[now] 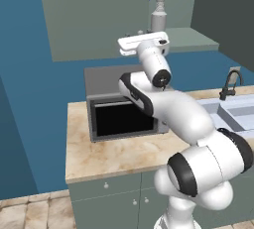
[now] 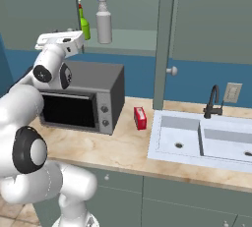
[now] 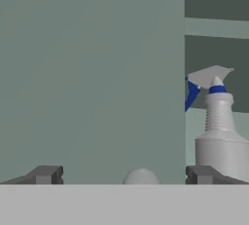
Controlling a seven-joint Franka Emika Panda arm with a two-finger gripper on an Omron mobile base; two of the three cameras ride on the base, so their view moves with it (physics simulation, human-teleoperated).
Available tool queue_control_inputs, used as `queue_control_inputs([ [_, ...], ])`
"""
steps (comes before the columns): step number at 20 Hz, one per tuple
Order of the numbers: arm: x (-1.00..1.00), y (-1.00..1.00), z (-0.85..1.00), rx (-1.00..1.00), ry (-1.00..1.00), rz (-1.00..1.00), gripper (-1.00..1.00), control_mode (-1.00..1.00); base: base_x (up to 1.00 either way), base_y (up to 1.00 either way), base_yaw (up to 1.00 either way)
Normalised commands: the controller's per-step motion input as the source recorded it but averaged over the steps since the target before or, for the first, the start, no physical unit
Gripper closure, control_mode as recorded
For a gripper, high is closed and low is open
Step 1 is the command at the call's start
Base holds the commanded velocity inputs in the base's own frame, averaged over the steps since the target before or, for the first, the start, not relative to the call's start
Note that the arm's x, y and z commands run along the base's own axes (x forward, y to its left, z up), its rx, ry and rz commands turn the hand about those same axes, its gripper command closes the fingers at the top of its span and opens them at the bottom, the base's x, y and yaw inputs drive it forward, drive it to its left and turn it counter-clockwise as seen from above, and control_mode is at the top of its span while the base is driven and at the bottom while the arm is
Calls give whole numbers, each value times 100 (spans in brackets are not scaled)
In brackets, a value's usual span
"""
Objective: Pick the spray and spray from the cabinet and place them on the counter.
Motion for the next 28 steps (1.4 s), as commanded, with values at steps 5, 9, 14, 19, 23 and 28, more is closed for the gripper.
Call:
queue_control_inputs([
  [5, 11, -13, 0, 0, 0, 0, -100, -100, 0, 0, 0],
  [9, 8, -17, 0, 0, 0, 0, -100, -100, 0, 0, 0],
  [14, 12, -5, 0, 0, 0, 0, -100, -100, 0, 0, 0],
  [19, 14, 0, 0, 0, 0, 0, -100, -100, 0, 0, 0],
  [23, 7, 0, -2, 0, 0, 0, 100, -100, 0, 0, 0],
  [28, 1, 0, -8, 0, -3, 0, 100, -100, 0, 0, 0],
])
